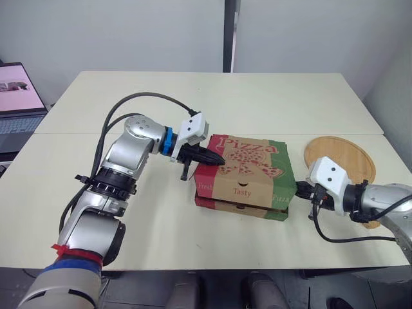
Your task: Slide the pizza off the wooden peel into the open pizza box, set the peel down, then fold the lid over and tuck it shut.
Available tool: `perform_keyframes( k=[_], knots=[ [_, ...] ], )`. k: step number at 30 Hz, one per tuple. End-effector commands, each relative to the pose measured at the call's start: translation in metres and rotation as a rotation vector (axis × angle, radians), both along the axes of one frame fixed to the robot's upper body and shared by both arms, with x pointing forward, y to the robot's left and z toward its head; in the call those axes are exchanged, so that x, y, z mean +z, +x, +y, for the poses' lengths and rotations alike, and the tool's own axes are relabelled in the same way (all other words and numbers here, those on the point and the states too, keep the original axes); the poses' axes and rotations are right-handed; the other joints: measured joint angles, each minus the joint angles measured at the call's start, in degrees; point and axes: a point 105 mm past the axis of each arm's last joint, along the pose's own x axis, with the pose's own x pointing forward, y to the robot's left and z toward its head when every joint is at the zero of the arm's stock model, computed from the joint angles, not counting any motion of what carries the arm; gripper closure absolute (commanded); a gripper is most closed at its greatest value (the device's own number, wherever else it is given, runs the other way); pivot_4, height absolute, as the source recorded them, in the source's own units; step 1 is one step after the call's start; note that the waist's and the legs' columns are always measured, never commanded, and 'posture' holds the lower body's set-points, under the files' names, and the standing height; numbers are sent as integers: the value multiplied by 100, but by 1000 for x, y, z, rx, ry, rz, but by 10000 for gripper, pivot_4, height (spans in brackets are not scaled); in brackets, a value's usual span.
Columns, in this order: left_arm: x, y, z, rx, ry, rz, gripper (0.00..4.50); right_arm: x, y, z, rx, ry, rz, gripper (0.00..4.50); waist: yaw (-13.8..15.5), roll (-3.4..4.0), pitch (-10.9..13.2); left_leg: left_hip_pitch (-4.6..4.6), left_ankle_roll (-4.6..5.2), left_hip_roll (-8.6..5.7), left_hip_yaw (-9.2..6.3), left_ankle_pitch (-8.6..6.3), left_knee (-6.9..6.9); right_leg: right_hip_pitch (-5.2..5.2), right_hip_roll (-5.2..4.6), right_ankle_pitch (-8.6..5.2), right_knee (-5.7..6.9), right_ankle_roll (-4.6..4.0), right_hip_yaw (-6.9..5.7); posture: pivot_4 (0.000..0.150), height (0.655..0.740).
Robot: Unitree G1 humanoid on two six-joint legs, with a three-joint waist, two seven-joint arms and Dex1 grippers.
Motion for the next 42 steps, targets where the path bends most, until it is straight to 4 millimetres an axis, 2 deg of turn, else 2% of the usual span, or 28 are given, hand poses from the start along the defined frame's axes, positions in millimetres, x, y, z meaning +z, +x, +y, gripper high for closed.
perform_keyframes(
  k=[1, 6, 11, 12, 14, 20, 27, 32, 37, 42],
  knots=[
    [6, -4, -6, -41, 24, -58, 44864, 6, 0, -1, 16, -26, -49, 45000, -3, 0, 0, 0, 0, 0, 0, 0, 0, 0, 0, 0, 0, 0, 1, 1500, 7318],
    [-5, -5, -7, -48, 70, -70, 44864, 11, -3, -18, -23, -55, -50, 45000, 13, 0, 0, 0, 0, -1, 1, 0, 0, 1, 0, 0, 0, 0, 1, 1500, 7318],
    [-3, -3, -6, -31, 61, -72, 44864, 30, -11, -53, -89, -140, -76, 45000, 30, 0, 0, 0, 0, -1, 0, 0, 1, 4, 0, 0, 0, 0, -2, 1500, 7318],
    [-3, -3, -6, -29, 58, -73, 44864, 35, -12, -55, -95, -128, -89, 45000, 25, 0, 0, 1, 0, 0, 1, 0, 1, 6, 0, 0, -1, 0, -1, 1500, 7318],
    [-2, -2, -6, -24, 55, -76, 44864, 46, -16, -47, -70, -59, -93, 45000, 17, 0, 0, 5, 0, 0, 2, 0, 2, 8, 1, 0, 1, 0, 1, 1500, 7318],
    [6, 3, -7, -10, 31, -87, 45000, 49, -38, -6, 108, 1, -32, 25519, 22, 0, 0, 5, 1, 2, -1, 0, 2, 10, 2, 0, 0, 0, -1, 1500, 7318],
    [14, 6, -10, 0, 0, -97, 45000, 39, -32, 25, 187, -43, -94, 1819, 19, -1, 0, 3, 1, 2, -1, 0, 4, 8, 1, 0, -1, 0, -2, 1500, 7318],
    [12, 4, -10, -10, 1, -96, 45000, 30, -18, 26, 162, -87, -133, 1819, 23, -1, 0, 2, 0, 1, -2, 0, 4, 6, 0, 0, -1, 0, -2, 1500, 7318],
    [11, 1, -10, -32, 11, -100, 45000, 33, -11, 29, 148, -60, -144, 1819, 23, -1, 0, 2, 0, 0, -1, 0, 5, 6, 0, 0, 0, 0, -1, 1500, 7318],
    [5, -13, -18, -105, 33, -109, 45000, 25, -7, 25, 123, -90, -144, 1819, 23, -1, 0, 2, 0, 0, -1, 0, 5, 6, 0, 0, 0, 0, 0, 1500, 7318]
  ],
)
